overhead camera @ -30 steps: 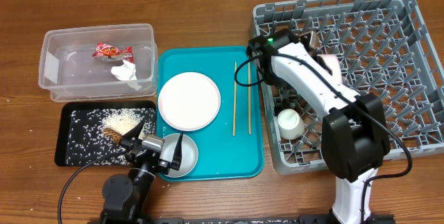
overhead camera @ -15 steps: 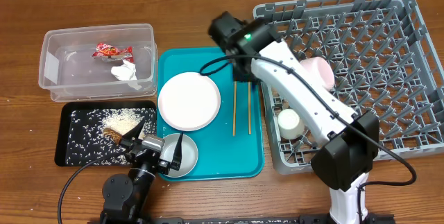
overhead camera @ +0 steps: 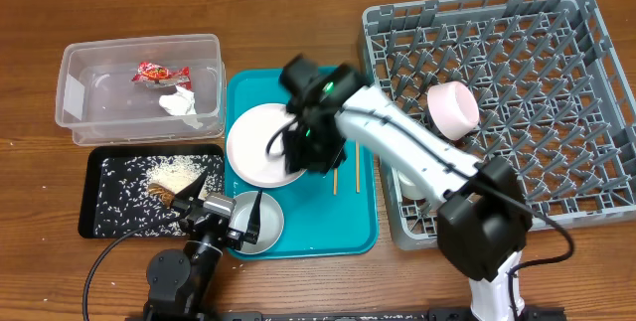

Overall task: Sort waste into correct bins and load items into the dishwasher
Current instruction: 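Return the right gripper to the tray and grasp the grey bowl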

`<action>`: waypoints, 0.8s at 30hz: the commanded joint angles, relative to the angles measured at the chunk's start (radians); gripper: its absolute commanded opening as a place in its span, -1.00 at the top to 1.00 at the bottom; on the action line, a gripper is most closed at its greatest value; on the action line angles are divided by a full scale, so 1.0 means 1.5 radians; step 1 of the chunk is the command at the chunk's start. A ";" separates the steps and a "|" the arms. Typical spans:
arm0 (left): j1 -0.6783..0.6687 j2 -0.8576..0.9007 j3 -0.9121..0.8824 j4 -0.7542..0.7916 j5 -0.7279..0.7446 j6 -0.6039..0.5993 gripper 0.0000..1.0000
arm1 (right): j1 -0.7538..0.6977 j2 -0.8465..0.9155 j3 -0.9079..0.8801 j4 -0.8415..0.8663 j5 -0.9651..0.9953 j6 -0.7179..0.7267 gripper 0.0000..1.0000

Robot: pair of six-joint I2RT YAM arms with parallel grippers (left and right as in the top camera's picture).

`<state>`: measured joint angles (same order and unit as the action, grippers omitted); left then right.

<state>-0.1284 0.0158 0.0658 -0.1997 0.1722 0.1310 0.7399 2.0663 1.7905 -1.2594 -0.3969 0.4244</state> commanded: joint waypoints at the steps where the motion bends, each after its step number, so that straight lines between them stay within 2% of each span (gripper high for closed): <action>1: 0.002 -0.003 -0.003 0.002 0.003 0.002 -1.00 | 0.077 -0.015 -0.058 0.048 -0.077 0.011 0.07; 6: 0.002 -0.003 -0.003 0.002 0.003 0.002 -1.00 | 0.143 -0.015 -0.090 0.090 0.146 0.179 -0.05; 9: 0.002 -0.003 -0.003 0.002 0.003 0.002 -1.00 | 0.149 -0.007 -0.123 0.145 0.164 0.204 -0.03; 15: 0.002 -0.003 -0.003 0.002 0.003 0.002 -1.00 | 0.149 0.012 -0.147 0.182 0.099 0.207 0.34; 16: 0.002 -0.003 -0.003 0.002 0.003 0.002 -1.00 | 0.147 0.012 -0.147 0.180 0.099 0.209 0.65; 17: 0.002 -0.003 -0.003 0.002 0.003 0.002 -1.00 | 0.142 0.010 -0.145 0.175 0.101 0.209 0.86; 18: 0.002 -0.003 -0.003 0.002 0.003 0.002 -1.00 | 0.137 0.010 -0.143 0.169 0.105 0.209 0.92; 24: 0.002 -0.003 -0.003 0.002 0.003 0.002 -1.00 | 0.042 -0.067 -0.136 0.125 0.166 0.205 0.92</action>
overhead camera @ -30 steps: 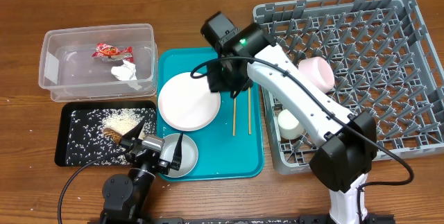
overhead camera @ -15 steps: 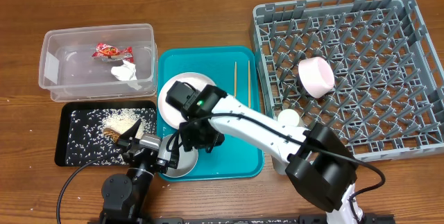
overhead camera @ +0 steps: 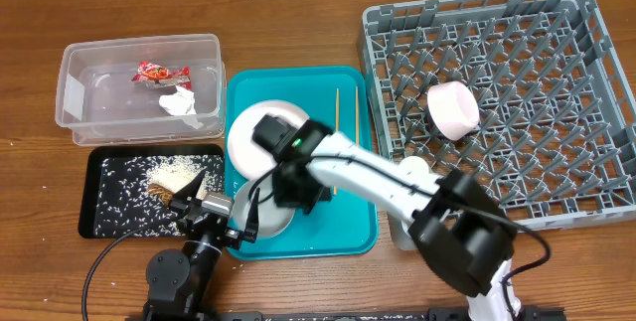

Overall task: Sort waste into correct bins and load items into the dishwasher
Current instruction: 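Return the right gripper to the tray and grasp the grey bowl, then carry the grey bowl into the rack with the right gripper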

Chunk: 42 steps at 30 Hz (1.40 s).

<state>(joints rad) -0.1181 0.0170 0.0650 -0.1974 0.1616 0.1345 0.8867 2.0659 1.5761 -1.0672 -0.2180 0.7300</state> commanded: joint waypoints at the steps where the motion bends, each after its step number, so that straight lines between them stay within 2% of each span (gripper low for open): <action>1: -0.005 -0.004 -0.003 0.000 0.010 0.000 -1.00 | -0.070 -0.087 0.007 -0.003 0.053 -0.003 0.92; 8: -0.005 -0.004 -0.003 0.000 0.010 0.000 -1.00 | -0.159 -0.252 0.007 -0.034 0.138 -0.060 0.92; 15: -0.005 -0.004 -0.003 0.000 0.010 0.000 -1.00 | -0.198 -0.368 0.007 -0.141 0.512 -0.064 0.92; 18: -0.005 -0.004 -0.003 0.000 0.010 0.000 -1.00 | -0.236 -0.375 0.004 -0.225 0.747 0.019 0.92; 21: -0.005 -0.004 -0.003 0.000 0.010 0.000 -1.00 | -0.289 -0.363 -0.004 -0.271 0.865 0.085 0.92; 27: -0.005 -0.004 -0.003 0.000 0.010 0.000 -1.00 | -0.390 -0.317 -0.004 -0.273 0.942 0.083 0.92; 33: -0.005 -0.004 -0.003 0.000 0.010 0.000 -1.00 | -0.461 -0.214 -0.004 -0.277 0.929 0.069 0.92; 42: -0.005 -0.004 -0.003 0.000 0.010 0.000 -1.00 | -0.460 -0.120 -0.004 -0.290 0.933 0.069 0.92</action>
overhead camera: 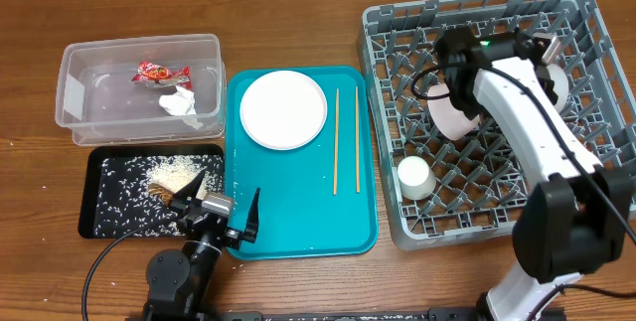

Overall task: Sort waste into correct bins and load items into the dishwasher
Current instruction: 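Carry the grey bowl into the rack with the right gripper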

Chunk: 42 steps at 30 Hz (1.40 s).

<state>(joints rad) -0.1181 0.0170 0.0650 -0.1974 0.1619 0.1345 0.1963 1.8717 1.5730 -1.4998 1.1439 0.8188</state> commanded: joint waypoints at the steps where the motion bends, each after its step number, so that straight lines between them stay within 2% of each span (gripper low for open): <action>1: -0.005 -0.004 -0.003 0.000 0.010 0.000 -1.00 | 0.001 0.015 -0.002 -0.002 0.025 0.009 0.92; 9: -0.005 -0.004 -0.003 0.000 0.010 0.000 -1.00 | 0.011 0.033 -0.002 -0.020 -0.011 0.008 0.92; 18: -0.005 -0.004 -0.003 0.000 0.010 0.000 -1.00 | 0.078 0.034 -0.002 -0.023 -0.010 0.008 0.92; 25: -0.005 -0.004 -0.003 0.000 0.010 0.000 -1.00 | 0.090 0.034 -0.002 -0.032 0.017 0.008 0.92; 27: -0.005 -0.004 -0.003 0.000 0.010 0.000 -1.00 | 0.093 0.034 -0.002 -0.041 -0.028 0.008 0.77; 28: -0.005 -0.004 -0.003 0.000 0.010 0.000 -1.00 | 0.096 0.034 -0.002 -0.045 -0.046 0.008 0.63; 32: -0.005 -0.004 -0.003 0.000 0.010 0.000 -1.00 | 0.117 0.033 -0.001 -0.059 -0.058 0.013 0.63; 33: -0.005 -0.004 -0.003 0.000 0.010 0.000 -1.00 | 0.123 0.032 -0.001 -0.059 -0.058 0.013 0.70; 34: -0.005 -0.004 -0.003 0.000 0.010 0.000 -1.00 | 0.128 0.030 0.000 -0.059 -0.057 0.013 0.90; 41: -0.005 -0.004 -0.003 0.000 0.010 0.000 -1.00 | 0.129 0.025 0.000 -0.057 -0.032 0.017 0.92; 42: -0.005 -0.004 -0.003 0.000 0.010 0.000 -1.00 | 0.120 0.018 0.003 -0.066 -0.030 0.058 0.92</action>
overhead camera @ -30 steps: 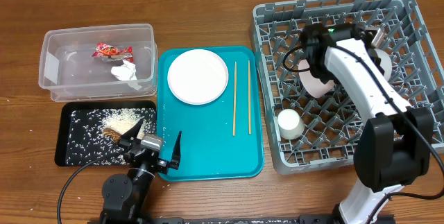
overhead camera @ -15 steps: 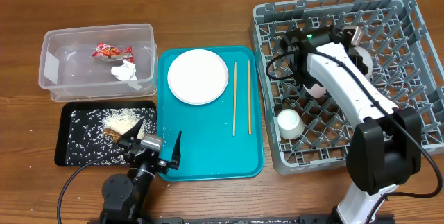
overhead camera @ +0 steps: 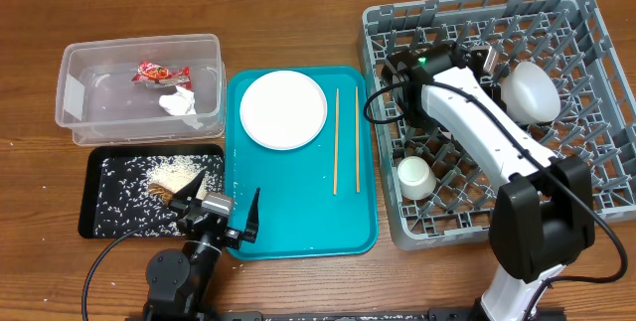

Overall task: Sort waste into correct bins and load items into the dishwasher
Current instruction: 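Carry the grey bowl into the rack with the right gripper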

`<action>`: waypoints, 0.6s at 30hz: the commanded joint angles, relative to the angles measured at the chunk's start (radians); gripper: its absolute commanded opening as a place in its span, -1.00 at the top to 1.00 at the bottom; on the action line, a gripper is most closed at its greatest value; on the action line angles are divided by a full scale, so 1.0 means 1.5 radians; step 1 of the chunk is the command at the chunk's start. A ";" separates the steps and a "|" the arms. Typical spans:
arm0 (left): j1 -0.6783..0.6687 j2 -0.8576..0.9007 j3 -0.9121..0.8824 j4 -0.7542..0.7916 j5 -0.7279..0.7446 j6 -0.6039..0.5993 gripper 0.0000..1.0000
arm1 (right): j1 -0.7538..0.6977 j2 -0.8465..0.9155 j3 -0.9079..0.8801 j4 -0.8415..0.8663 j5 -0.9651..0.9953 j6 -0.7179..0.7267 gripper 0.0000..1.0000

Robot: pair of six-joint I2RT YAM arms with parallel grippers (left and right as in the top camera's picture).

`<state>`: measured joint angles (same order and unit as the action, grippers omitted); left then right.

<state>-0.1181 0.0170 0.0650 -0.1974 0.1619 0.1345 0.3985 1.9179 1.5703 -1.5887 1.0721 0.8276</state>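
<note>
A white bowl [overhead camera: 528, 92] lies in the grey dish rack [overhead camera: 596, 177], upper right of its middle. My right gripper [overhead camera: 487, 61] is just left of the bowl, apart from it, and looks open and empty. A white cup [overhead camera: 414, 176] stands in the rack's front left. On the teal tray [overhead camera: 298, 232] are a white plate [overhead camera: 283, 110] and two chopsticks [overhead camera: 336, 142]. My left gripper [overhead camera: 224, 212] rests open at the tray's front left corner. My right arm hides the pink bowl.
A clear plastic bin [overhead camera: 75, 92] at the far left holds a red wrapper [overhead camera: 157, 73] and a crumpled tissue [overhead camera: 181, 102]. In front of it is a black tray [overhead camera: 94, 207] scattered with rice. The rack fills the right side of the table.
My right gripper held the white bowl over the rack's far right. The bowl now lies in the rack, and the gripper is off it, further left. My arm now covers the pink bowl.
First my right gripper was over the plate on the teal tray, with a small white bowl at the tray's front left. Then it was at that bowl. Later the bowl was off the tray and over the rack, where it now rests. The left arm stayed put.
</note>
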 commanded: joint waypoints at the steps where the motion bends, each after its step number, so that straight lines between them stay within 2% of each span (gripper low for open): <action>1: -0.005 -0.004 -0.003 0.000 0.010 0.000 -1.00 | -0.020 -0.020 0.010 -0.015 0.016 0.087 0.92; 3: -0.005 -0.004 -0.003 0.000 0.010 0.000 -1.00 | -0.029 -0.039 0.032 -0.027 -0.002 0.117 0.92; 6: -0.005 -0.004 -0.003 0.000 0.010 0.000 -1.00 | -0.040 -0.086 0.091 -0.012 -0.063 0.073 0.89; 7: -0.005 -0.004 -0.003 0.000 0.010 0.000 -1.00 | -0.043 -0.101 0.108 0.005 -0.091 0.033 0.82; 10: -0.005 -0.004 -0.003 0.000 0.010 0.000 -1.00 | -0.075 -0.151 0.143 0.105 -0.245 -0.144 0.42; 11: -0.005 -0.004 -0.003 0.000 0.010 0.000 -1.00 | -0.104 -0.171 0.145 0.150 -0.343 -0.213 0.31; 14: -0.005 -0.004 -0.003 0.000 0.010 0.000 -1.00 | -0.196 -0.196 0.145 0.198 -0.550 -0.277 0.06; 15: -0.005 -0.004 -0.003 0.000 0.010 0.000 -1.00 | -0.293 -0.194 0.144 0.200 -0.681 -0.278 -0.04; 16: -0.005 -0.004 -0.003 0.000 0.010 0.000 -1.00 | -0.332 -0.188 0.144 0.196 -0.727 -0.278 -0.09; 18: -0.005 -0.004 -0.003 0.000 0.010 0.000 -1.00 | -0.426 -0.165 0.144 0.173 -0.826 -0.279 -0.06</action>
<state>-0.1181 0.0170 0.0650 -0.1974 0.1623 0.1345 -0.0696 1.6142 1.7889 -1.3003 0.2310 0.4980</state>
